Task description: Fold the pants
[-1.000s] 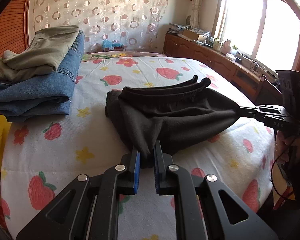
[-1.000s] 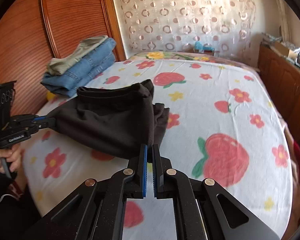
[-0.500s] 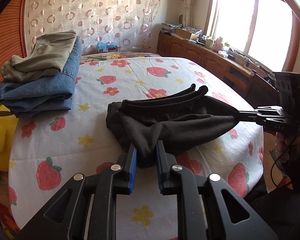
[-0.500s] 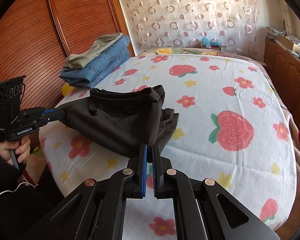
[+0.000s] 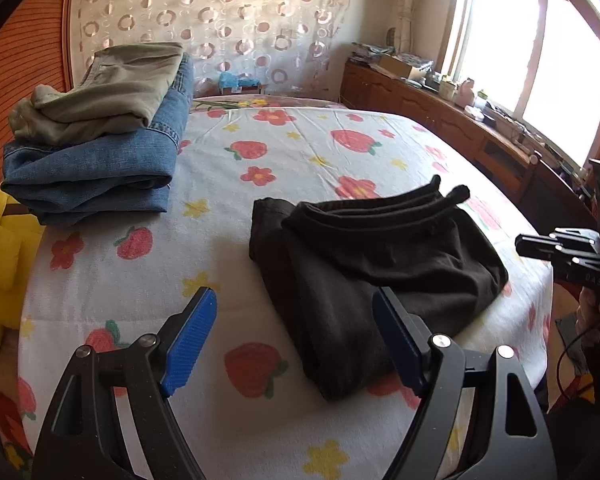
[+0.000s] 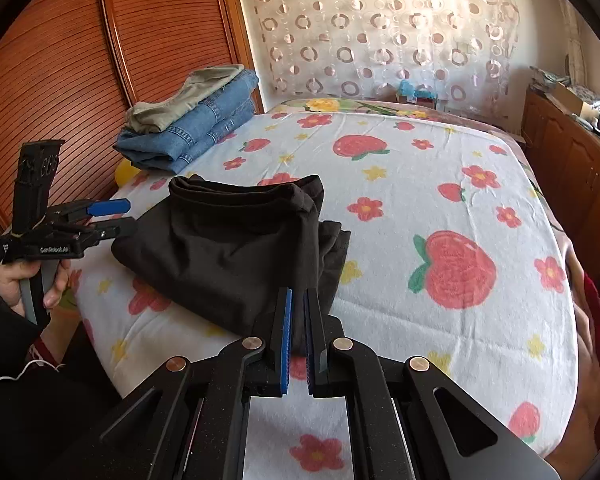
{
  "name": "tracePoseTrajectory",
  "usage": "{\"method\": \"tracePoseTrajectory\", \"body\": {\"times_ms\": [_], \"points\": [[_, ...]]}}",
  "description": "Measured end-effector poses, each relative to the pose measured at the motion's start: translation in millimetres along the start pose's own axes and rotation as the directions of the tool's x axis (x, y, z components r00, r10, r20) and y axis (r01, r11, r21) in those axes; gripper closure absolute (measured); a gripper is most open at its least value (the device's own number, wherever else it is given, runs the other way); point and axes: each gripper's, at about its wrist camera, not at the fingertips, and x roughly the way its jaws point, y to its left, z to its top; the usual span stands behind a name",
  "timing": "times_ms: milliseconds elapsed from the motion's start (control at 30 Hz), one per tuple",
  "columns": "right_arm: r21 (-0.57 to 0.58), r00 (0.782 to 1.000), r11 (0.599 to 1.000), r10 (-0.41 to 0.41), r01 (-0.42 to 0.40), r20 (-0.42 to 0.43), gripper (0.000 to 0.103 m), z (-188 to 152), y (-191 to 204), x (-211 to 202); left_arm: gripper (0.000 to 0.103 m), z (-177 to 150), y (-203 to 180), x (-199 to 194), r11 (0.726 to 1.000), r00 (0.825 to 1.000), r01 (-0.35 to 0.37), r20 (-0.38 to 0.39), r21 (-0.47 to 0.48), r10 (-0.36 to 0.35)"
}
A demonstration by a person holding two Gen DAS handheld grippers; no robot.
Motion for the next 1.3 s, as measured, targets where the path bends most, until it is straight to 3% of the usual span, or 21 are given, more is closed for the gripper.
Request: {"method": "tracePoseTrajectory", "body": {"times_ms": [100,133,467,800,1000,1067,1100,1133,1300], "points": [[-0.012,1.0,1.0,-0.016,0.016,-0.005,0.077,5.2,0.0,9.9,0.022,6.6,-0.3,4.3,1.0,1.0,0.001,0.002,0.004,-0.001],[-0.016,1.0,1.0,-0.018,0.018,-0.008,0.076,7.6,-0.2,14.7,0.022,9.1,-1.6,5.3,1.0,1.0,-0.003,0.008,0.014,0.003],[-0.038,1.0,0.999,0.011,-0.012,-0.023,0.076,42.1,-4.4,62.3,0.023,28.3,2.9,18.9,0.999,1.0,-0.014,0.022,0.031,0.013],[-0.092,0.999,0.996,0.012,-0.015,-0.037,0.076,58.8,-1.2,87.0,0.026,36.5,6.9,33.1,0.999,0.999,-0.036,0.003,0.04,0.036],[-0.119,0.998,0.991,0.053,-0.057,-0.034,0.076,63.1,3.1,93.1,0.026,42.7,7.2,46.3,0.998,0.999,-0.039,-0.018,0.041,0.04],[-0.119,0.997,0.991,0.06,-0.065,-0.043,0.078,62.8,2.9,97.5,0.026,43.8,7.7,47.7,0.999,0.999,-0.038,-0.017,0.035,0.039],[-0.116,0.997,0.991,0.061,-0.065,-0.04,0.091,62.6,2.2,98.6,0.026,44.3,7.7,47.2,0.999,0.999,-0.037,-0.014,0.03,0.037],[-0.109,0.997,0.992,0.062,-0.067,-0.041,0.095,62.8,1.0,100.1,0.026,44.5,7.7,45.5,0.999,0.999,-0.036,-0.006,0.026,0.036],[-0.011,1.0,1.0,-0.018,0.018,-0.002,0.098,65.4,-15.2,102.7,0.026,44.2,7.6,37.4,0.999,0.999,-0.039,0.018,0.017,0.038]]}}
